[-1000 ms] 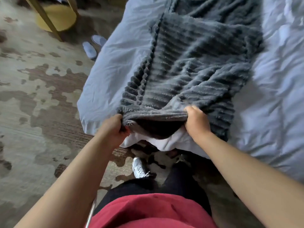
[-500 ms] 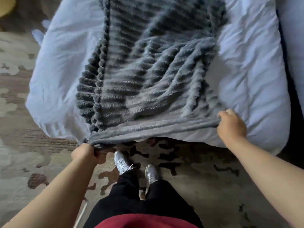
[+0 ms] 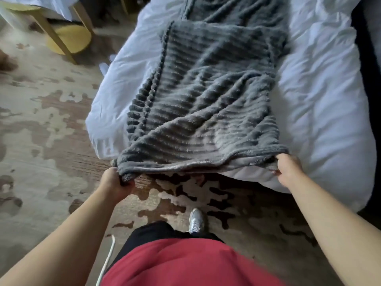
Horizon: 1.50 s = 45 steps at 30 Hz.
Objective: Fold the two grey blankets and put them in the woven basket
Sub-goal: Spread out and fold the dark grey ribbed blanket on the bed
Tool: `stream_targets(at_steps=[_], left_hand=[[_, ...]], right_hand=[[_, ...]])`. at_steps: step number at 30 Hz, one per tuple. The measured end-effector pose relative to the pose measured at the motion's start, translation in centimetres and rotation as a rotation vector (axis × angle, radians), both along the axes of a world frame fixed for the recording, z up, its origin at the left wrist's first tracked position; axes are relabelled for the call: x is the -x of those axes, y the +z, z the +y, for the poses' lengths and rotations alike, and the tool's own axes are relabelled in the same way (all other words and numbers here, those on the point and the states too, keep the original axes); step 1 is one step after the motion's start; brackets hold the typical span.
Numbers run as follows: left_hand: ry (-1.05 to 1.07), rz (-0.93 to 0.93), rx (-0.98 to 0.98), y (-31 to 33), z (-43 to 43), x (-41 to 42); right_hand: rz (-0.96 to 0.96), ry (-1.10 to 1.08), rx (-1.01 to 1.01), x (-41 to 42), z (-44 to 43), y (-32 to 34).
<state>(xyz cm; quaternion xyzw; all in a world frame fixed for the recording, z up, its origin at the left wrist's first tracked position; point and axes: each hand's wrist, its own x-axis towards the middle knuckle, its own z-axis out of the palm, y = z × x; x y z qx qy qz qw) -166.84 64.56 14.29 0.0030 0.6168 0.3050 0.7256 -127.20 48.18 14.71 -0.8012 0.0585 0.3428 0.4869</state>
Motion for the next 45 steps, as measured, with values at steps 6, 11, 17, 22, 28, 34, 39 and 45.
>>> stream_targets(at_steps=[6,11,17,22,28,34,39,45], left_hand=[[-0.397,0.069,-0.383,7.6,1.9,-0.1],[-0.217,0.091,-0.758,14.8,5.5,3.0],[-0.231,0.295,-0.603,7.6,1.4,7.3],[-0.733,0.975,-0.429,2.8,-5.6,12.6],[-0.881,0.923,-0.597,5.4,-7.4,13.5],[-0.432,0.684,-0.622,7.5,-6.9,14.2],[-0.86,1.176,-0.542,3.1,-11.0,15.9],[-1.378,1.269,-0.721,0.9,-13.6,16.9]], right_hand=[[-0.269,0.604,0.199,-3.0,-2.4,8.2],[-0.932,-0.116,-0.08,-4.7,-5.1,18.4],[-0.845,-0.061,0.184,2.4,-13.1,12.6],[-0.602,-0.219,0.265,7.0,-19.0,8.0],[-0.576,-0.37,-0.087,6.5,-19.9,11.1],[-0.876,-0.258,-0.005,7.6,-23.8,13.6],[-0.609,0.178,0.565,9.3,-28.7,6.6],[-0.536,0.199,0.628,6.4,-31.5,3.7]])
